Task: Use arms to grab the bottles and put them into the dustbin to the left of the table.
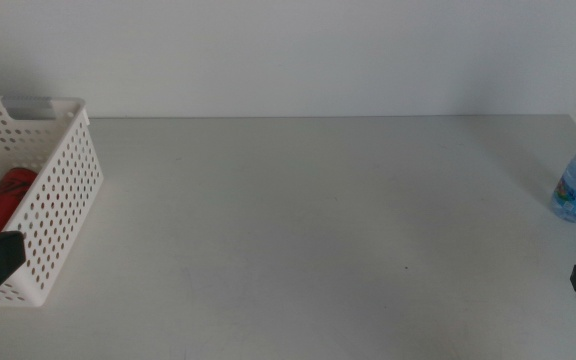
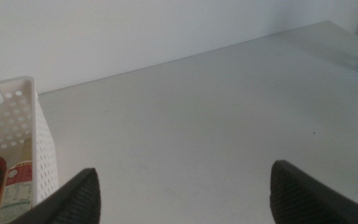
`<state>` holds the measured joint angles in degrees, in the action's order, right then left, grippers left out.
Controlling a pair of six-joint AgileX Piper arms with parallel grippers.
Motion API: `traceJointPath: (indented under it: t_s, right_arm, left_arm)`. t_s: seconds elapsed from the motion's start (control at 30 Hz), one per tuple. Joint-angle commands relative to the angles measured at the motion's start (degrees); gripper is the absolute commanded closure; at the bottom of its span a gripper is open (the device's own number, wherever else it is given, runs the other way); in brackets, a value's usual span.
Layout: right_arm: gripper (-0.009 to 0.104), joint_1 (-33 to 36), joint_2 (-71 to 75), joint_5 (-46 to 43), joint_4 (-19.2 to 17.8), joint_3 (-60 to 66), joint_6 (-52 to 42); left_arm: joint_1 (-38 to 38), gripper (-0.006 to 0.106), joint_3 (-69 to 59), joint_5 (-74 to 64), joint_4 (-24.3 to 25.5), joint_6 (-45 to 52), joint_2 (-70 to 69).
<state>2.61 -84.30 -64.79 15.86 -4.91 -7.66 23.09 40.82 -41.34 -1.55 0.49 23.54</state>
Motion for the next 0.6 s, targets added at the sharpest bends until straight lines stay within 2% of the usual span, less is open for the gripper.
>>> traceJointPath:
  t_s: [0.0, 0.23, 0.57]
  right_arm:
    - [0.021, -0.29, -2.62, -11.71, 4.45, -3.94, -3.45]
    - [0.02, -0.34, -13.32, -11.71, 10.12, -13.05, -7.29]
    - [0.02, -0.34, -22.38, -11.71, 11.4, -24.72, -7.49]
  left_arm:
    - [0.43, 0.007, 1.31, 4.35, -0.11, -0.49, 0.5]
    - [0.43, 0.007, 1.31, 4.35, -0.11, -0.49, 0.5]
    - [0.43, 0.007, 1.31, 4.35, -0.11, -0.49, 0.5]
